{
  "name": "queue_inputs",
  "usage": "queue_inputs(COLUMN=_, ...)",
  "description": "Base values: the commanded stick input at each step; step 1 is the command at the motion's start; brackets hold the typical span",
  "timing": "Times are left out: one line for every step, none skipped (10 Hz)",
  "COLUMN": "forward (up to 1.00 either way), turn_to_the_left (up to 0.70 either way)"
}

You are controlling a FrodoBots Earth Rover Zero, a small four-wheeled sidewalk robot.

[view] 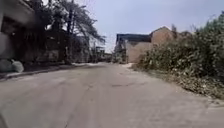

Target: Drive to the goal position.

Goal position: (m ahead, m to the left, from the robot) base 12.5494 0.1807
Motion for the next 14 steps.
queue_inputs(forward=1.0, turn_to_the_left=0.0)
queue_inputs(forward=1.0, turn_to_the_left=0.0)
queue_inputs(forward=1.0, turn_to_the_left=0.0)
queue_inputs(forward=1.0, turn_to_the_left=0.0)
queue_inputs(forward=1.0, turn_to_the_left=0.0)
queue_inputs(forward=1.0, turn_to_the_left=0.0)
queue_inputs(forward=1.0, turn_to_the_left=0.0)
queue_inputs(forward=1.0, turn_to_the_left=0.0)
queue_inputs(forward=1.0, turn_to_the_left=0.0)
queue_inputs(forward=1.0, turn_to_the_left=0.0)
queue_inputs(forward=1.0, turn_to_the_left=0.0)
queue_inputs(forward=1.0, turn_to_the_left=0.0)
queue_inputs(forward=1.0, turn_to_the_left=0.0)
queue_inputs(forward=1.0, turn_to_the_left=0.0)
